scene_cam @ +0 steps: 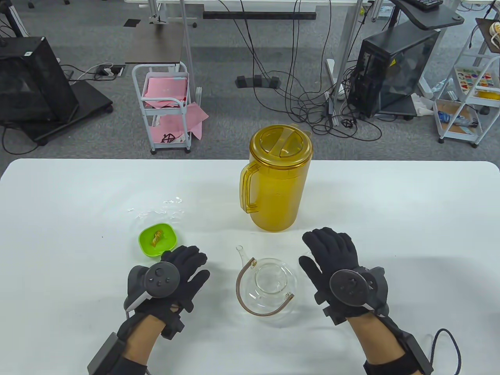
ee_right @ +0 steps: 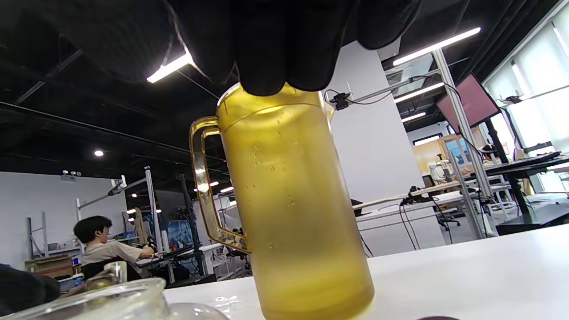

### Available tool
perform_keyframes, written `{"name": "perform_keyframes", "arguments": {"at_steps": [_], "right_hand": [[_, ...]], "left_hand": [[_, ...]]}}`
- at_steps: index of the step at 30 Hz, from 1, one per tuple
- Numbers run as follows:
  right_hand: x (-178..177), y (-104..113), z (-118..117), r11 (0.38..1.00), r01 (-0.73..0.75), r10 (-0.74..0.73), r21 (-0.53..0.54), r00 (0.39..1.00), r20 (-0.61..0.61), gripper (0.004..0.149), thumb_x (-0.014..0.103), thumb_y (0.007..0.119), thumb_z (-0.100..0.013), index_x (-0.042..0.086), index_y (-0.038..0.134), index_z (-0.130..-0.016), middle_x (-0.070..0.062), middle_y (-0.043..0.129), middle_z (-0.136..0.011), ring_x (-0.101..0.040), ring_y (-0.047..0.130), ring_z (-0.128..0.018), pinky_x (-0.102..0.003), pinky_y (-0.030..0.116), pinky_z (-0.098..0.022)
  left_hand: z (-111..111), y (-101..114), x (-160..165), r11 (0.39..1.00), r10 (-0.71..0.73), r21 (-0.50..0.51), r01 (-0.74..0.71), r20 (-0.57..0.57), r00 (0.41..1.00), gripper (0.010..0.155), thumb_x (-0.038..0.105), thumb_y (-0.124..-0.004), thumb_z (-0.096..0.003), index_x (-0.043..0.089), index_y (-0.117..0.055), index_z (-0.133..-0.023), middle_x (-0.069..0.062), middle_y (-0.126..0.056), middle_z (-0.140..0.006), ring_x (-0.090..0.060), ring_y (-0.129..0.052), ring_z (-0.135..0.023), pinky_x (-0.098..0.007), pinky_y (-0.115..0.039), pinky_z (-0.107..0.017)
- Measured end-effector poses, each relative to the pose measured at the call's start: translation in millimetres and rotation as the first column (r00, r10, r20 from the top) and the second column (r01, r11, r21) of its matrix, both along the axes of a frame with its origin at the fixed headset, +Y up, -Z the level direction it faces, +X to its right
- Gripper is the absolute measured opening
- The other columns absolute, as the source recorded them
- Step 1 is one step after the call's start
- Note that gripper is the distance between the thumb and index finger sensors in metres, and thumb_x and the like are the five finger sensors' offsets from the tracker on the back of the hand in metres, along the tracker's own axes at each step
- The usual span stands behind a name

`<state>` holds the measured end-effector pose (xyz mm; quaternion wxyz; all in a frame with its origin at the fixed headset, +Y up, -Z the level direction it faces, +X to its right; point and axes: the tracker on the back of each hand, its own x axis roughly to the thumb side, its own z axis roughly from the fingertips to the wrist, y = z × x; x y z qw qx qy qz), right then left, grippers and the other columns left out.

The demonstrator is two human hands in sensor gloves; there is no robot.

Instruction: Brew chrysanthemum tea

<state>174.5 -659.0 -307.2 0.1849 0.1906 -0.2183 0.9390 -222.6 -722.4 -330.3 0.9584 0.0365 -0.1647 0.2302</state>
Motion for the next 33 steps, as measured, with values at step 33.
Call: {"name": "perform_keyframes", "arguments": {"at_steps": [33], "right_hand": [[17,-19,-21,0.991,-0.017,0.021,-0.135,0.999,0.027,0.060,0.056,0.072,-0.055,0.029,0.066,-0.107,-0.001,0.069,-0.108,-0.034,0.074,-0.103,-0.063,0.053,-0.075]], "left_hand": [[-95,-31,-100,0.939,-0.222,-0.344,-0.021,-0.651,0.725,0.046,0.034,-0.086,-0.0554,0.021,-0.079,-0.100,-0.008,-0.099,-0.073,-0.038,-0.090,-0.063,-0.067,-0.057,-0.069]]}}
